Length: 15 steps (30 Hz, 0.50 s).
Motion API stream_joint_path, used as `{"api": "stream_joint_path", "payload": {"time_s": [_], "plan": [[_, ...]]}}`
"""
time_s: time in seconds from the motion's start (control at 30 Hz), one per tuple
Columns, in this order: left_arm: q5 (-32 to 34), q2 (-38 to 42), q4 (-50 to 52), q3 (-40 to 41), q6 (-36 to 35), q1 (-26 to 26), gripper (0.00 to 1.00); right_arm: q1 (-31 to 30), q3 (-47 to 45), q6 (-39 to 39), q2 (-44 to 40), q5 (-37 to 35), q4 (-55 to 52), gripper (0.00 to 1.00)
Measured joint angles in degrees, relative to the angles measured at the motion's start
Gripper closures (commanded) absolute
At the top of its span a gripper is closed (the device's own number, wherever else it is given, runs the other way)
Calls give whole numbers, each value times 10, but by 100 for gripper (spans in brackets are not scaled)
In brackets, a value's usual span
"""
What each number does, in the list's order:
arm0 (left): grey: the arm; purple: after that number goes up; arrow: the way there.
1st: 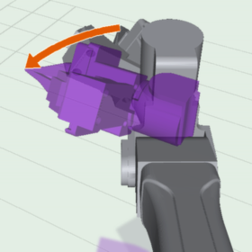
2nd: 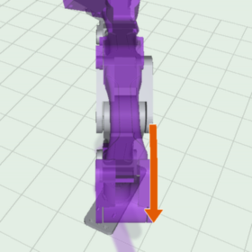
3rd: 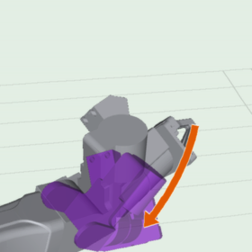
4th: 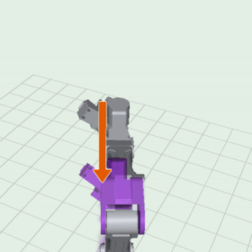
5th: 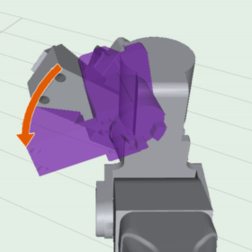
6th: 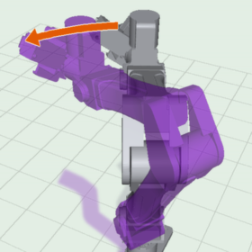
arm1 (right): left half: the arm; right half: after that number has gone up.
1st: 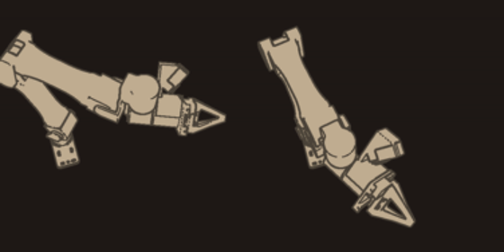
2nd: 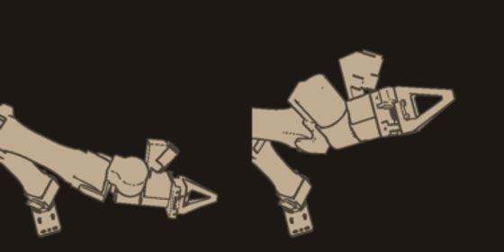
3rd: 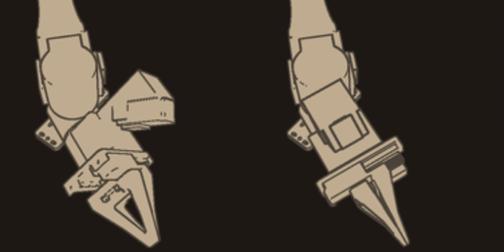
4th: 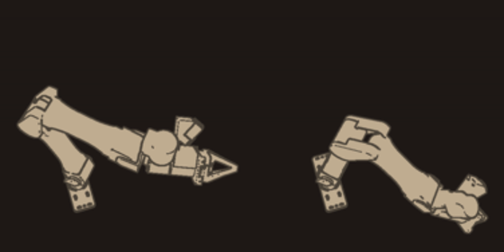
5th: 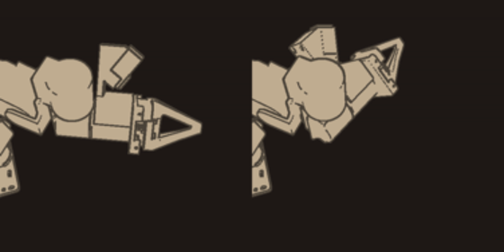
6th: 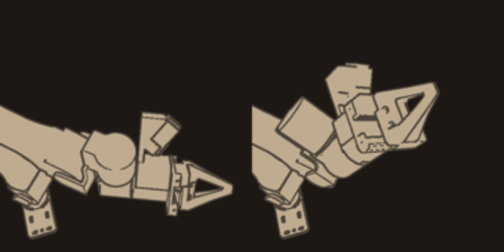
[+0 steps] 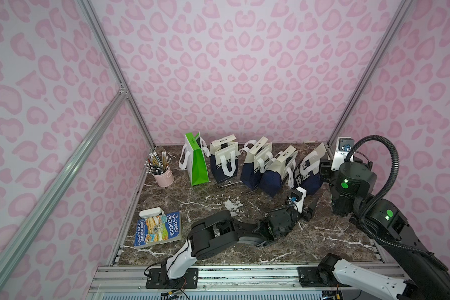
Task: Open the takeout bag
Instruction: Move the takeout bag to the center of the board.
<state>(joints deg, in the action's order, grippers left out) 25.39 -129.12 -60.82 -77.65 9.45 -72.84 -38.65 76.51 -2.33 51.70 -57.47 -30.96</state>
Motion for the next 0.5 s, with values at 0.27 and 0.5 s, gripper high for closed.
{"api": "stream_joint_path", "payload": {"time_s": [0.27,0.5], "plan": [[23,-141,23,-206,0,0,36,-1,43,7,-15,0,-36,38],[86,-157,62,-223,-2,24,41,-1,44,36,-28,21,-82,41]]}}
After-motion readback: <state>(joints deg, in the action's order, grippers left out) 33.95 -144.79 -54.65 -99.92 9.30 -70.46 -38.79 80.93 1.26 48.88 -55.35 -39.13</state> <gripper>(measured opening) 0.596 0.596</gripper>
